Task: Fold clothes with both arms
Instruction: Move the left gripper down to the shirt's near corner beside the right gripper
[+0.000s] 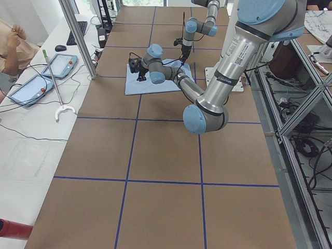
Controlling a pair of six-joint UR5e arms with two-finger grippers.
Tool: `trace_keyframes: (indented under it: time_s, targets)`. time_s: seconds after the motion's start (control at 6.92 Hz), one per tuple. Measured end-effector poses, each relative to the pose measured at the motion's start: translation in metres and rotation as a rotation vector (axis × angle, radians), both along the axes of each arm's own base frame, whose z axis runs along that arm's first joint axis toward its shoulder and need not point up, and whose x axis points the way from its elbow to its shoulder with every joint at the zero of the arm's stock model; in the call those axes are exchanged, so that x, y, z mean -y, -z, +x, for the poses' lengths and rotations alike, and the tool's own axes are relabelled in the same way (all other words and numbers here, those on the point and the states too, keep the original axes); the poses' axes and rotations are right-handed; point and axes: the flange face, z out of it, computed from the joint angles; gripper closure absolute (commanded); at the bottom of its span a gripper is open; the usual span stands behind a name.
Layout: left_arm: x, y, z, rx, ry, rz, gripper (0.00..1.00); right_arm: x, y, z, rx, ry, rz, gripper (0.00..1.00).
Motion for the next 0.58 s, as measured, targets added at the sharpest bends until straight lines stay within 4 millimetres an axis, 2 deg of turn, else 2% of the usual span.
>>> trace_keyframes:
  time_s: [0.14,0.29,0.58]
  targets:
    - [-0.004,0.003,0.0,-0.006,-0.005,0.004,0.39,-0.001,0.009,0.0,0.014,-0.001,0.0,1.0]
    - [-0.018,0.003,0.0,-0.017,-0.02,0.006,0.39,-0.005,0.017,0.001,0.029,-0.001,-0.001,1.0]
    - [-0.08,-0.006,-0.002,-0.062,-0.077,-0.021,0.38,-0.021,0.029,0.003,0.051,-0.007,-0.024,1.0]
